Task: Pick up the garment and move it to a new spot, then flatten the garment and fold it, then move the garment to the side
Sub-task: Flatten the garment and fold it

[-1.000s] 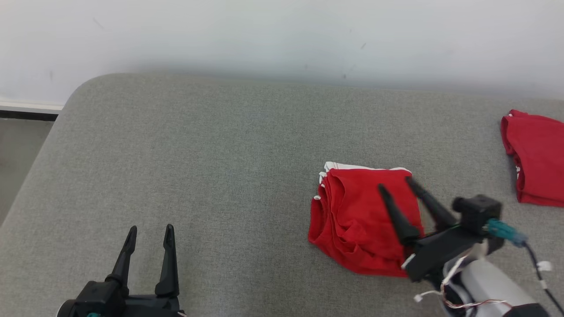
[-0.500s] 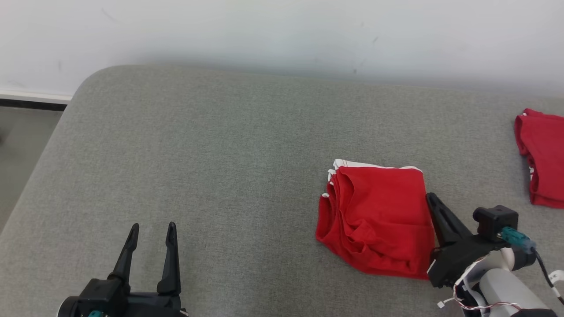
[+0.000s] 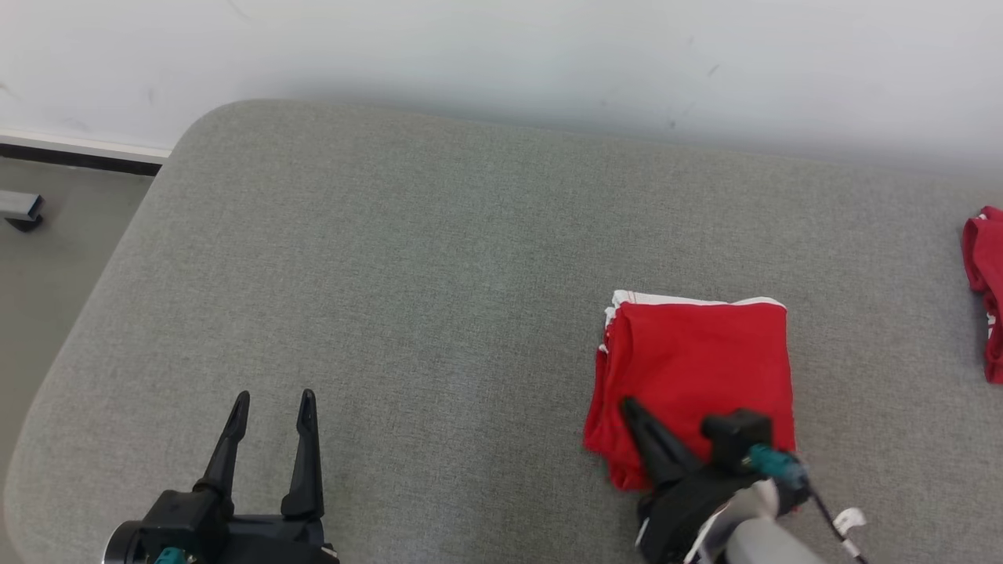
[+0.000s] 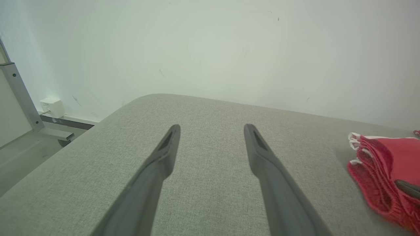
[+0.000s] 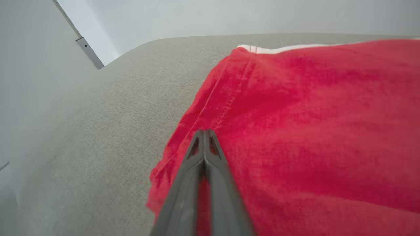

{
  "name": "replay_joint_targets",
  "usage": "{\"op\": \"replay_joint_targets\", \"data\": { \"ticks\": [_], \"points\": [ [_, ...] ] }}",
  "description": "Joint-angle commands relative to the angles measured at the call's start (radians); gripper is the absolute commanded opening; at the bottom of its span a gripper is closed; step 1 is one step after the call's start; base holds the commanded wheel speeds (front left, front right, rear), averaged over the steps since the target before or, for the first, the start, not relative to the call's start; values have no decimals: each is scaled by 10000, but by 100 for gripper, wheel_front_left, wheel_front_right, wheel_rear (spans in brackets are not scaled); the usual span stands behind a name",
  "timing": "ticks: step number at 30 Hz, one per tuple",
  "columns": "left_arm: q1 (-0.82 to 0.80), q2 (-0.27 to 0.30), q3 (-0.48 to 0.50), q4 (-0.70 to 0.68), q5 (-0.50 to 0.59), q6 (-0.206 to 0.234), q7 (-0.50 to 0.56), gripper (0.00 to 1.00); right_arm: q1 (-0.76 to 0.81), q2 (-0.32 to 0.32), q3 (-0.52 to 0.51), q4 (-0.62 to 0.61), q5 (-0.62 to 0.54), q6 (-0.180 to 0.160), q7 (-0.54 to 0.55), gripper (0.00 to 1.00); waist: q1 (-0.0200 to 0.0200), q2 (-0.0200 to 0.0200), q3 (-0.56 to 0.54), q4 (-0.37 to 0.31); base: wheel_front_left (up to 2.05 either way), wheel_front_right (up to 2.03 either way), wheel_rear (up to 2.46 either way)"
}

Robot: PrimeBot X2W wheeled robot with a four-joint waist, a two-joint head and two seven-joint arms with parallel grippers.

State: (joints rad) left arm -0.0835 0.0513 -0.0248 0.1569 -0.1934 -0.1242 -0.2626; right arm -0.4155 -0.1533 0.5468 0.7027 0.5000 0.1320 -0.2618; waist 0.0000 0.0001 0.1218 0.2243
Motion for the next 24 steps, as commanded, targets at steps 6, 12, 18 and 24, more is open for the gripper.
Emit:
{"op": "replay_joint_targets", "data": {
  "ticks": [6, 12, 18, 24],
  "points": [
    [56, -11, -105, -13, -79, 51, -26, 100, 343, 545, -21, -560, -223, -31, -35, 0, 0, -1, -45, -107, 0, 0, 0],
    [104, -13, -29, 30, 59, 42, -26, 100, 513, 433, -766, -1752, -635, -32, -34, 0, 0, -1, -181, -468, 0, 0, 0],
    [280, -13, 110, 12, 173, 20, -26, 100, 1139, 100, -1914, -3117, -1132, -31, -21, 0, 0, -1, -498, -1081, 0, 0, 0],
    [484, -13, 224, 70, 260, -16, -26, 100, 2068, -179, -3112, -3904, -1387, -31, -20, 0, 0, -1, -892, -1687, 0, 0, 0]
  ]
}}
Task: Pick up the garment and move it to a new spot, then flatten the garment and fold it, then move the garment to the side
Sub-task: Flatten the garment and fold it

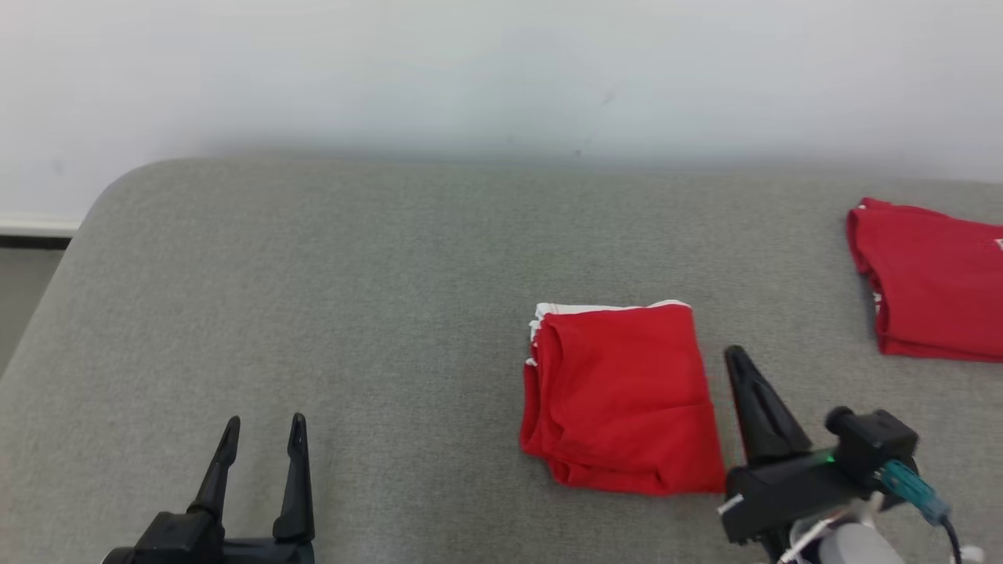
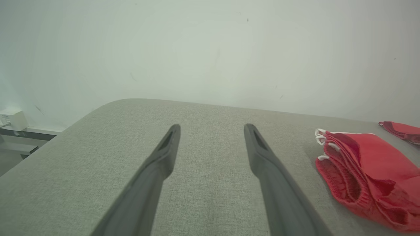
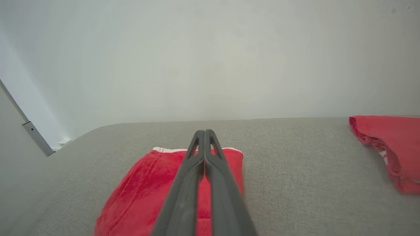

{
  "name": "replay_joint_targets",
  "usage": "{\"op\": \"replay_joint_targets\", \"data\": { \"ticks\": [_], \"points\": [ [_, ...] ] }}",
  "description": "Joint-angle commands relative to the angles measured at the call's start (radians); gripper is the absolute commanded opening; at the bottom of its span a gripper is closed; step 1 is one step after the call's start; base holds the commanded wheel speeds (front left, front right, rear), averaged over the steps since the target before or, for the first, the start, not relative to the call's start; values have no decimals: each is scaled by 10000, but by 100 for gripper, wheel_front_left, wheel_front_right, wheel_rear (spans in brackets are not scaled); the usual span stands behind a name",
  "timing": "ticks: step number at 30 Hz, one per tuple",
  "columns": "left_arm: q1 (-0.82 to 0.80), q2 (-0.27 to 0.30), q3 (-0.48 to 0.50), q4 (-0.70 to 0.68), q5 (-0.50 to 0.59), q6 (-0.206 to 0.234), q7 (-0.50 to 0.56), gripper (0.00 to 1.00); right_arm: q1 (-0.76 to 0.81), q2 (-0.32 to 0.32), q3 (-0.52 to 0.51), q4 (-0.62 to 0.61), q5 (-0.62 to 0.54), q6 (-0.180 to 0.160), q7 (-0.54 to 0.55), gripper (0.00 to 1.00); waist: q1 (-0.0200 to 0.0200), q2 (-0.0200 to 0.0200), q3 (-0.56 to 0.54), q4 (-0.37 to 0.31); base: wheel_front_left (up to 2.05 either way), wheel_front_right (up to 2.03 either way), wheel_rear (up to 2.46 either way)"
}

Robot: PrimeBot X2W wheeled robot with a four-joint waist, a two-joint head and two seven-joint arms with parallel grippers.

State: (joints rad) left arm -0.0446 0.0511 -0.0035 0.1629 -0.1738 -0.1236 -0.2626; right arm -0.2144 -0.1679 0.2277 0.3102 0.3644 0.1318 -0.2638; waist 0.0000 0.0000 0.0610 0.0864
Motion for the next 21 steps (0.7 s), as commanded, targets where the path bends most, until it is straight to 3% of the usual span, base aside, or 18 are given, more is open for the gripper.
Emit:
{"op": "replay_joint_targets", "data": {
  "ticks": [1, 10, 11, 12, 13, 21],
  "points": [
    [133, -11, 47, 0, 59, -25, -26, 100, 236, -26, -92, -93, -65, -29, 1, 0, 0, 0, -358, -420, 0, 0, 0],
    [402, -11, 256, -29, 121, -23, -26, 100, 1804, -15, -1300, -991, -327, -29, 1, 0, 0, 0, -701, -1013, 0, 0, 0],
    [428, -9, 280, -33, 130, -28, -26, 100, 1920, 9, -1388, -1094, -356, -31, 1, 34, 0, 0, -719, -1048, 0, 0, 0],
    [451, -13, 316, -39, 134, -32, -26, 100, 2025, 25, -1433, -1186, -402, -29, 0, 92, 0, 0, -739, -1081, 0, 0, 0],
    [465, -11, 338, -47, 143, -35, -26, 100, 2143, 46, -1489, -1244, -418, -29, 0, 100, 0, 0, -753, -1104, 0, 0, 0],
    [905, -11, 399, -106, 251, -62, -26, 100, 2630, 196, -1604, -1438, -658, -31, 0, 100, 0, 0, -906, -1193, 0, 0, 0]
  ]
}}
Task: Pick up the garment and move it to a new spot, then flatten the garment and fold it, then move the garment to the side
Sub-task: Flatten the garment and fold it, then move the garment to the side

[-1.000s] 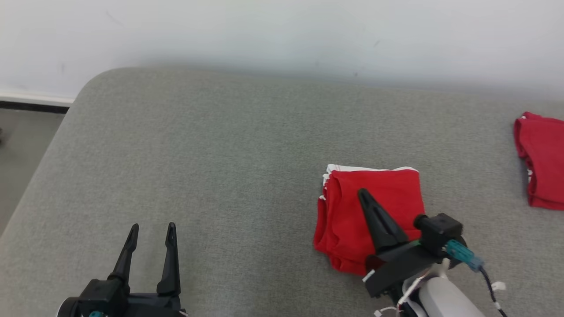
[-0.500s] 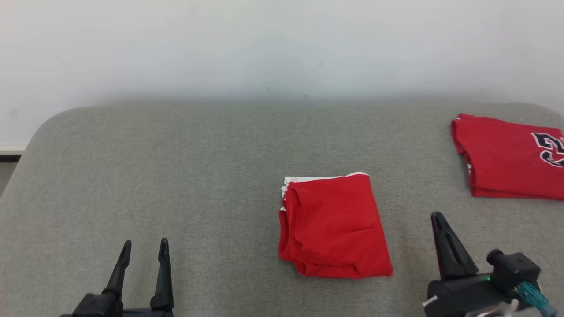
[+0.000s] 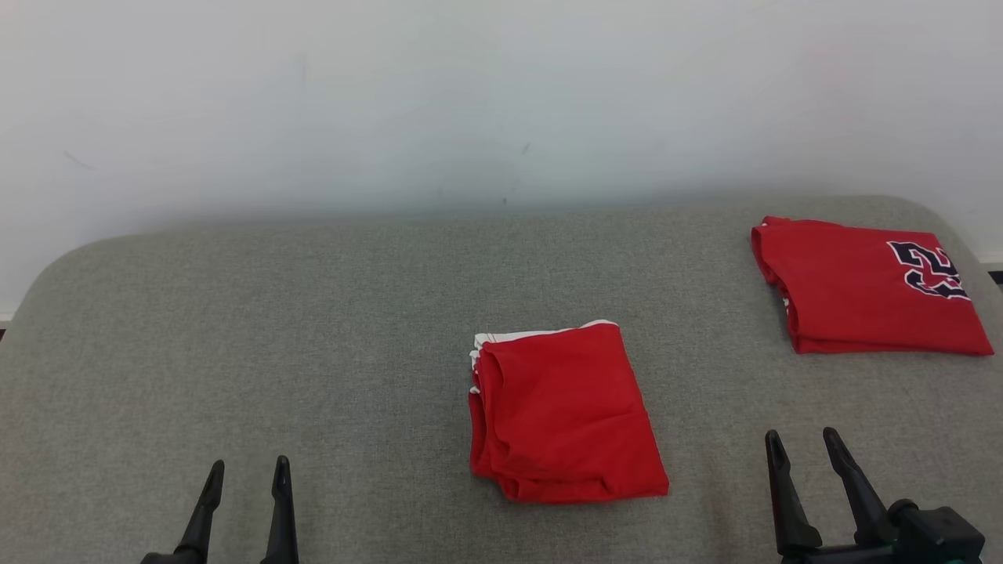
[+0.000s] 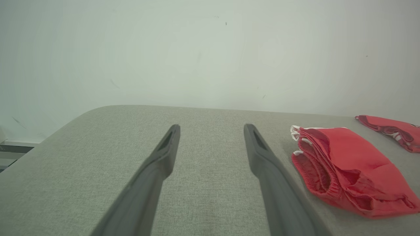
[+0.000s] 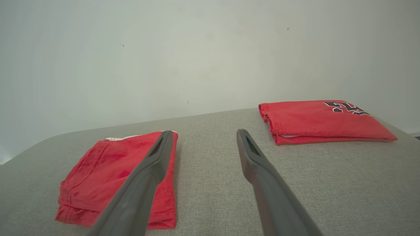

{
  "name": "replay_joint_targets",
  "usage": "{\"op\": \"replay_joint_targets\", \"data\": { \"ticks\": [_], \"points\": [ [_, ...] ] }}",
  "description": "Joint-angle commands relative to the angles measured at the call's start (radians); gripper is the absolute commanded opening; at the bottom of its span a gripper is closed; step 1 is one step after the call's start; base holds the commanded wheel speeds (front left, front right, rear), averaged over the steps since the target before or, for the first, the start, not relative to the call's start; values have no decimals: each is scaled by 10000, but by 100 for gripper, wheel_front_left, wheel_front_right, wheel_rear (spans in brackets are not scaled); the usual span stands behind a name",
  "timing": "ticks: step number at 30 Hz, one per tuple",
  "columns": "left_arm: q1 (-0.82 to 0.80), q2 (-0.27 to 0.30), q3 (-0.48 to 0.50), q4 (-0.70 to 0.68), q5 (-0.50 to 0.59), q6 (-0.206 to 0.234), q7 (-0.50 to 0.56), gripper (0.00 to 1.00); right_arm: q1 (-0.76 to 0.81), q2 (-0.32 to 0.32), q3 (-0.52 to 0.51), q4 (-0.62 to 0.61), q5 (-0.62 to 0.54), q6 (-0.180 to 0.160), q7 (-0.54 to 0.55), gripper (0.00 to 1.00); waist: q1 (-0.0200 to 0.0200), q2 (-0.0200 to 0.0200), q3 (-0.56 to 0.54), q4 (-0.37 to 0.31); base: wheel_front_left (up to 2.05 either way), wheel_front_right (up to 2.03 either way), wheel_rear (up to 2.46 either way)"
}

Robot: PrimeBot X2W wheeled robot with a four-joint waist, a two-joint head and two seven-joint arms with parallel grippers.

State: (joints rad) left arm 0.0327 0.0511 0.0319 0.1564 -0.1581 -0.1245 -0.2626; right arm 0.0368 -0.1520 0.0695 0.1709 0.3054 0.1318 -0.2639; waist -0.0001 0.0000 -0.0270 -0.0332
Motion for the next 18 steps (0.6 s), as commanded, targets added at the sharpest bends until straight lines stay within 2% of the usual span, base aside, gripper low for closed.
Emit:
{"op": "replay_joint_targets", "data": {
  "ticks": [1, 18],
  "points": [
    [181, -11, 64, -57, 112, -54, -26, 100, 149, 42, -57, -58, -86, -29, 2, 100, 1, 0, -34, 18, 0, 0, 0],
    [735, 0, -45, -556, 273, -48, -26, 100, 391, 90, -440, -27, -313, -29, 49, 100, 1, 0, -7, 170, 0, 0, 0]
  ]
}}
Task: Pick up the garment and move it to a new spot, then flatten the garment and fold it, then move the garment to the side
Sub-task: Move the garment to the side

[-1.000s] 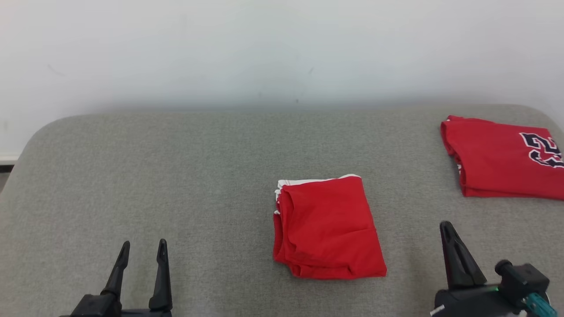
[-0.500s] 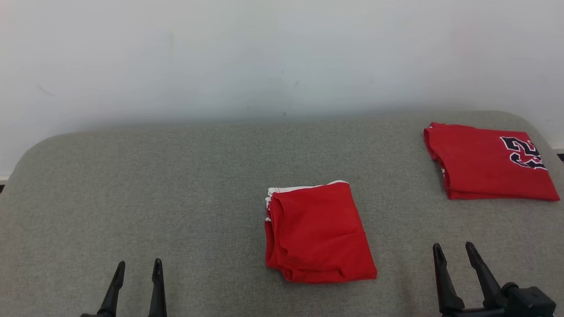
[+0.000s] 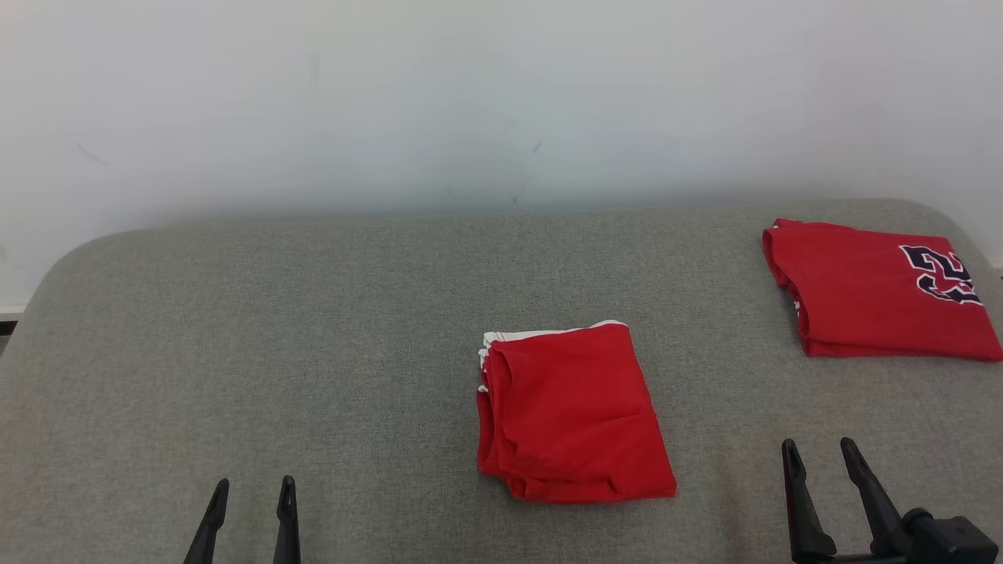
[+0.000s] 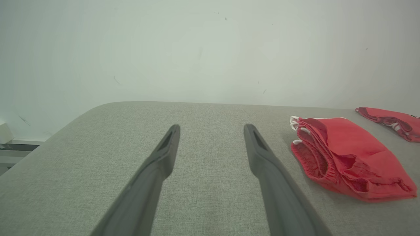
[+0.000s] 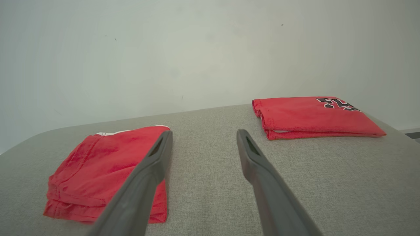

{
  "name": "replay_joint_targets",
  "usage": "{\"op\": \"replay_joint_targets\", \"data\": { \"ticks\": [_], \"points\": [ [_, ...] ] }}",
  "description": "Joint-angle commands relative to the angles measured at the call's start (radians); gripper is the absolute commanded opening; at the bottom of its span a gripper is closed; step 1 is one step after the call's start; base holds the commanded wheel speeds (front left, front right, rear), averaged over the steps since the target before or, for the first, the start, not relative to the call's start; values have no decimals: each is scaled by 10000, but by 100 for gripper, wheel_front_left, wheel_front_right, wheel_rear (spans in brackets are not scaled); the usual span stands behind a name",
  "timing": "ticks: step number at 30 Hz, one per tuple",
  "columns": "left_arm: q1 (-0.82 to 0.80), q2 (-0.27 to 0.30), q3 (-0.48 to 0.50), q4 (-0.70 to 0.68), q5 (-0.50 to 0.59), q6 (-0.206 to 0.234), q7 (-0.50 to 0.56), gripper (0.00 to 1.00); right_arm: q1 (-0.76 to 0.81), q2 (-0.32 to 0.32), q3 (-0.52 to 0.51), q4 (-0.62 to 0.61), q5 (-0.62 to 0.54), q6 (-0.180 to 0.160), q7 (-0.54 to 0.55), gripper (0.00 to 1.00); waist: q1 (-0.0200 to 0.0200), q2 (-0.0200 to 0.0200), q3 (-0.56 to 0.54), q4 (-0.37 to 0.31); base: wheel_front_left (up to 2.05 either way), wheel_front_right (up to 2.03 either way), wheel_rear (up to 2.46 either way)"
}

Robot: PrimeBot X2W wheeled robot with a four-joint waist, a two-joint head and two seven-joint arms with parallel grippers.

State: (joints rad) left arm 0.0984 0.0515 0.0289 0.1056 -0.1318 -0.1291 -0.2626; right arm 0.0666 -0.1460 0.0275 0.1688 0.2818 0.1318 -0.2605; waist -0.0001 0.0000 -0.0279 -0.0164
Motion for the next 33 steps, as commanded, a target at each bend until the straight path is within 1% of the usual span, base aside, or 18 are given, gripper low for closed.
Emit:
{"op": "replay_joint_targets", "data": {
  "ticks": [1, 19, 24, 26, 29, 33],
  "points": [
    [96, -4, -18, -48, 8, -3, -26, 100, 98, 41, -27, -1, -89, -29, 23, 100, 1, 0, 5, 6, 0, 0, 0],
    [47, -8, -33, -5, -30, -10, -26, 100, -9, 81, 134, 191, -95, -29, 202, 100, 1, 0, 75, -4, 0, 0, 0],
    [-87, -10, -64, 40, -51, -12, -26, 100, -636, -146, 654, 294, -150, -29, 401, 100, 1, 0, 185, 28, 0, 0, 0],
    [-224, -11, -156, 85, -19, -11, -26, 100, -1269, -263, 1053, 572, -98, -29, 714, 100, 1, 0, 281, 134, 0, 0, 0],
    [-348, -10, -257, 107, -26, -2, -26, 100, -2085, -352, 1332, 978, -7, -29, 1089, 100, 1, 0, 434, 335, 0, 0, 0],
    [-551, -13, -435, 135, -78, -3, -26, 100, -3153, -460, 1576, 1834, -31, -31, 1507, 100, 1, 0, 772, 707, 0, 0, 0]
  ]
}}
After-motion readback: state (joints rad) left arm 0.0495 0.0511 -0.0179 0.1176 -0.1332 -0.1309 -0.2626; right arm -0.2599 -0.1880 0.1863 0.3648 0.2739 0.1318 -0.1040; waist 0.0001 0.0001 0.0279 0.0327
